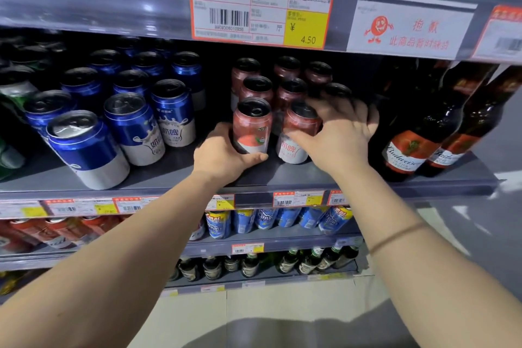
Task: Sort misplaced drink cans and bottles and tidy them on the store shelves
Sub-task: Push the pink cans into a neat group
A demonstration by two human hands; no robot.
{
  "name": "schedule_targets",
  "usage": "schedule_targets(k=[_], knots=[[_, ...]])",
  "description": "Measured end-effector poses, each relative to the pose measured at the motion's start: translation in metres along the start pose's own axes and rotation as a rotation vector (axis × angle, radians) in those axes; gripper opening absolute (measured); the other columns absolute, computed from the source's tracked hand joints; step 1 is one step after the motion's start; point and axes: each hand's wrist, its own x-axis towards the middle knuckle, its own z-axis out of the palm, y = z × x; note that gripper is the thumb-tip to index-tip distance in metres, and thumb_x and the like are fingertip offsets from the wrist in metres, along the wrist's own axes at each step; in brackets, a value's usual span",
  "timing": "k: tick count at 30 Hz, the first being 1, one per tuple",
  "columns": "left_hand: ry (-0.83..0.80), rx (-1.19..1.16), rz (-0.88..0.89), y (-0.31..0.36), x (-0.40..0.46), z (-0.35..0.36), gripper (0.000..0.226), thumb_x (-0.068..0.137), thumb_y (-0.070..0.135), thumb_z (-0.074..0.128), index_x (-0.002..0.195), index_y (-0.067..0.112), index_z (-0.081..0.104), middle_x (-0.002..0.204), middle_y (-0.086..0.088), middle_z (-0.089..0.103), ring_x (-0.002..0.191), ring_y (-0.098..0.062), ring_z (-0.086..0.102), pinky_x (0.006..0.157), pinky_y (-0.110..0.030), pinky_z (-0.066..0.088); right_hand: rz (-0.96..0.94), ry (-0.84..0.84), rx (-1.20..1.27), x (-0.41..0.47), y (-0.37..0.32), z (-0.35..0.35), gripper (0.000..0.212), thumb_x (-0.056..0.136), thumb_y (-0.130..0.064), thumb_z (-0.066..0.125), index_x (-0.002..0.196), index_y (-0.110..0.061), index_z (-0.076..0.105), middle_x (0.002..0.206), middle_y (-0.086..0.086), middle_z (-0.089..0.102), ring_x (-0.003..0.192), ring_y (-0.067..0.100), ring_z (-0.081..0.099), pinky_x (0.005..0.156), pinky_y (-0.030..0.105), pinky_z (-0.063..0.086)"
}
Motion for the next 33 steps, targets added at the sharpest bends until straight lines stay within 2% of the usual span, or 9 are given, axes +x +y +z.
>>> schedule_targets(k=[3,7,15,18,21,25,28,31,33], knots=[[-0.031,0.025,0.006,0.001,-0.001,0.001,0.096,0.040,0.077,0.068,0.116,0.021,0.052,0.111,0.000,0.065,0.106,-0.022,0.061,0.090,-0.042,0.051,-0.039,-0.147,0.011,0.008,0.006,-0.008,0.054,0.077,-0.060,0.065,0.128,-0.046,0.054,0.139,-0.006,0.053,0.134,0.026,0.030,0.113,0.043,0.013],[-0.074,0.024,0.037,-0.004,-0.007,-0.002,0.079,0.049,0.070,0.071,0.111,0.023,0.058,0.103,0.002,0.066,0.097,-0.019,0.062,0.086,-0.038,0.052,-0.161,-0.336,0.117,0.019,0.019,-0.022,0.059,0.077,-0.053,0.071,0.132,-0.048,0.051,0.140,-0.005,0.052,0.137,0.020,0.027,0.115,0.036,0.019],[-0.052,0.053,0.037,0.003,-0.015,-0.004,0.068,0.061,0.055,0.082,0.114,0.022,0.055,0.099,0.008,0.060,0.095,-0.016,0.059,0.086,-0.036,0.050,-0.224,-0.361,0.373,0.025,0.033,-0.019,0.061,0.076,-0.032,0.080,0.131,-0.038,0.055,0.137,-0.006,0.054,0.128,0.014,0.048,0.109,0.029,0.037],[-0.067,0.102,0.059,0.004,-0.012,-0.001,0.073,0.060,0.055,0.082,0.119,0.022,0.053,0.110,0.003,0.063,0.105,-0.020,0.059,0.091,-0.040,0.050,0.119,-0.211,0.801,0.032,0.034,-0.025,0.048,0.088,-0.035,0.068,0.133,-0.036,0.052,0.126,-0.011,0.058,0.113,0.004,0.055,0.088,0.012,0.043],[-0.128,-0.025,0.074,0.002,-0.006,-0.002,0.113,0.054,0.044,0.090,0.147,0.022,0.029,0.126,0.011,0.055,0.118,-0.012,0.052,0.101,-0.030,0.043,0.541,-0.139,0.979,0.046,0.041,-0.013,0.054,0.094,-0.055,0.047,0.136,-0.022,0.051,0.130,-0.001,0.056,0.119,0.018,0.053,0.094,0.023,0.036],[-0.258,-0.195,0.042,-0.003,0.011,-0.005,0.141,0.051,0.037,0.094,0.154,0.025,-0.002,0.130,0.018,0.046,0.125,-0.004,0.044,0.104,-0.023,0.036,0.831,-0.201,1.405,0.047,0.053,0.014,0.062,0.083,-0.074,0.045,0.107,-0.021,0.065,0.116,0.007,0.070,0.101,0.026,0.068,0.100,0.044,0.048],[-0.326,-0.210,0.066,-0.003,0.015,-0.002,0.122,0.055,0.029,0.094,0.150,0.020,0.018,0.121,0.016,0.058,0.112,0.000,0.055,0.101,-0.021,0.043,0.812,-0.201,1.484,0.037,0.053,0.022,0.068,0.083,-0.076,0.041,0.111,-0.021,0.067,0.107,0.010,0.074,0.101,0.030,0.069,0.099,0.050,0.048],[-0.275,-0.181,0.117,-0.002,0.013,0.005,0.083,0.062,0.025,0.090,0.129,0.023,0.042,0.103,0.024,0.058,0.092,0.014,0.053,0.077,0.000,0.041,0.773,-0.234,1.496,0.033,0.052,0.023,0.064,0.090,-0.071,0.034,0.099,-0.019,0.069,0.096,0.008,0.076,0.097,0.027,0.071,0.097,0.048,0.049],[-0.202,-0.195,0.110,-0.003,0.015,0.010,0.079,0.060,0.031,0.091,0.125,0.026,0.046,0.102,0.022,0.061,0.095,0.008,0.058,0.080,-0.006,0.042,0.761,-0.232,1.508,0.032,0.053,0.023,0.061,0.092,-0.068,0.032,0.094,-0.020,0.070,0.092,0.006,0.076,0.095,0.025,0.070,0.098,0.048,0.049]])
